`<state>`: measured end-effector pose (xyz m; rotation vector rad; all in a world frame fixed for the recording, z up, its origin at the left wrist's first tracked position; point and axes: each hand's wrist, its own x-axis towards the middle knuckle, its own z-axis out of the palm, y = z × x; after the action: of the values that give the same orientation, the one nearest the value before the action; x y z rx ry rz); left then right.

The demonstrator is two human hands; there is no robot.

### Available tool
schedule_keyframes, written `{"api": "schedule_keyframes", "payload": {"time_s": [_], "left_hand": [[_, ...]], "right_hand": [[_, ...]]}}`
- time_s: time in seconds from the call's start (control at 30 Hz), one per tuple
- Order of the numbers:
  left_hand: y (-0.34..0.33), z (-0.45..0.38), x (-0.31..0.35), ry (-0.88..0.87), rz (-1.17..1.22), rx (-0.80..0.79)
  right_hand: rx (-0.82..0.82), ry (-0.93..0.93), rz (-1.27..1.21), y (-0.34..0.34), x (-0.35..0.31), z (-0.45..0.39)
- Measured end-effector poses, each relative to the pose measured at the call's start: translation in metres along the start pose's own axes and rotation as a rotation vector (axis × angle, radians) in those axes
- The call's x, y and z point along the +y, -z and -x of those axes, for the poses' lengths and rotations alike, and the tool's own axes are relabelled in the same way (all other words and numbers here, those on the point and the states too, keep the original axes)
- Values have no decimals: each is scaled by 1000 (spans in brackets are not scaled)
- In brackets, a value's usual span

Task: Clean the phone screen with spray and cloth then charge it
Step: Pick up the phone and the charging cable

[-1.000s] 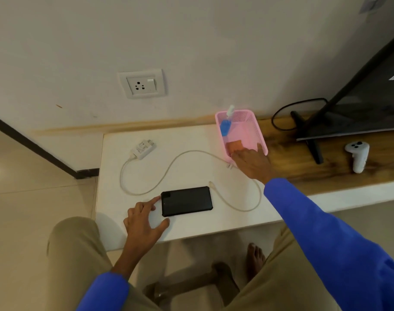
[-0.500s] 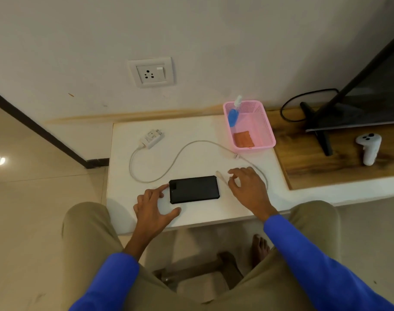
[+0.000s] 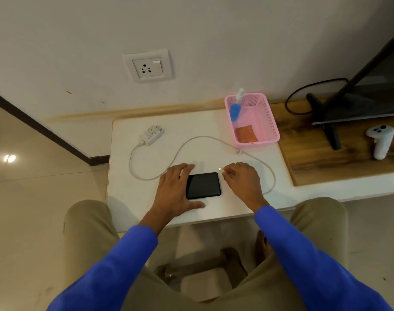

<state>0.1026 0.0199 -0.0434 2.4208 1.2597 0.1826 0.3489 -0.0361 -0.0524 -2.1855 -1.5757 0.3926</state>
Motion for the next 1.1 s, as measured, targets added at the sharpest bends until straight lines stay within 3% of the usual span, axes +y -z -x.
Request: {"api": "schedule_keyframes", "payload": {"time_s": [0.17, 0.33, 0.47, 0.63, 0.83, 1.1], "left_hand": [[2, -43, 22, -117, -194, -284], [3, -51, 20, -123, -121, -311], [8, -43, 16, -143, -12, -197], [31, -22, 5, -126, 292, -17], [55, 1, 2, -114, 522, 141], [73, 11, 15, -154, 665, 266]], "right_hand": [[-29, -38, -222, 13, 16, 11], [-124, -113, -384, 25, 25, 26], [-161, -125, -487, 36, 15, 33], [-243, -94, -663, 54, -15, 37], [-334, -70, -1207, 76, -62, 38], [-309, -20, -1110, 85, -102, 37]]}}
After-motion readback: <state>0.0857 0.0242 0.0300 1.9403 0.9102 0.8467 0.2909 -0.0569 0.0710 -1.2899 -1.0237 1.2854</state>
